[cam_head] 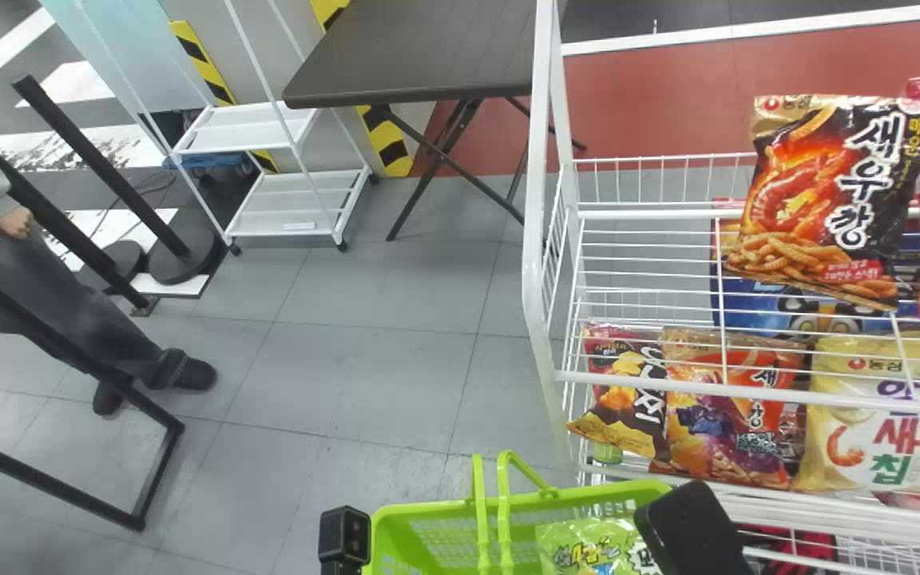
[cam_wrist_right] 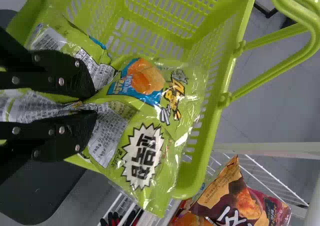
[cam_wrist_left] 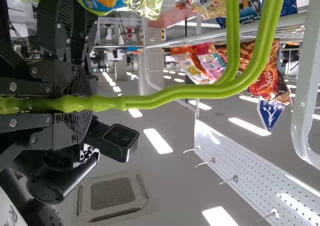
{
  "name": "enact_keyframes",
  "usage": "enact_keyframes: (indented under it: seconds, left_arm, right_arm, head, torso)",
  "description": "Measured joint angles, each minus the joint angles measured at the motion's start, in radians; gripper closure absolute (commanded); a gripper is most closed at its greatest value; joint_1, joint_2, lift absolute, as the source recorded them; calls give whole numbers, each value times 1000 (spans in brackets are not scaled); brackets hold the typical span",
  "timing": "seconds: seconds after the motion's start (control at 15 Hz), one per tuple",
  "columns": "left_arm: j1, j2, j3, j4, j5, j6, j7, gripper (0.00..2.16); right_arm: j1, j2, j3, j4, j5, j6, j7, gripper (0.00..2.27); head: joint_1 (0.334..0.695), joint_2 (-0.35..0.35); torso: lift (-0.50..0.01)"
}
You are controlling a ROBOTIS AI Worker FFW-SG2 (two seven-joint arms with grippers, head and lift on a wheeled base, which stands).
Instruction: Hold basket handle with left hand then pick Gkobukchip with right hand and place into basket
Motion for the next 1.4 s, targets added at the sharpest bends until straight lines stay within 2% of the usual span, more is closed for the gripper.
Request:
enact_keyframes:
  seconds: [0.33, 0.47, 0.6, 0.73, 0.8, 0.93, 1.13, 1.4]
  left_arm:
    - [-2, 0, -3, 1, 0, -1, -1, 2152]
    - [-2, 1, 0, 5, 0, -2, -1, 2152]
    - [-2, 1, 0, 7, -1, -3, -1, 2152]
    - [-2, 0, -1, 9, -2, -3, 1, 2152]
    - [-2, -1, -1, 11, -2, -4, 0, 2152]
    - [5, -7, 4, 18, -2, -7, -7, 2152]
    - [14, -15, 13, 20, -2, -12, -8, 2152]
    - [22, -25, 20, 19, 0, -12, -9, 2152]
  right_arm:
    - [55, -44, -45, -6, 1, -302, 14, 70]
    - [95, -64, -104, -16, 5, -499, 32, 70]
    - [143, -83, -155, -7, 61, -751, 32, 73]
    - [194, -87, -212, 35, 129, -1033, 29, 76]
    - [217, -87, -253, 64, 141, -1159, 28, 76]
    - [241, -81, -328, 137, 144, -1350, 28, 76]
    - [283, -67, -444, 269, 111, -1610, 33, 76]
    - [315, -60, -543, 383, 52, -1782, 60, 76]
  head:
    - [695, 350]
    - [695, 350]
    - [695, 340]
    - [695, 274]
    - [695, 213]
    - [695, 149]
    - [695, 40]
    - [695, -77]
  torso:
    - [0]
    - [0]
    - [0]
    - [0]
    - [0]
    - [0]
    - [0]
    - [0]
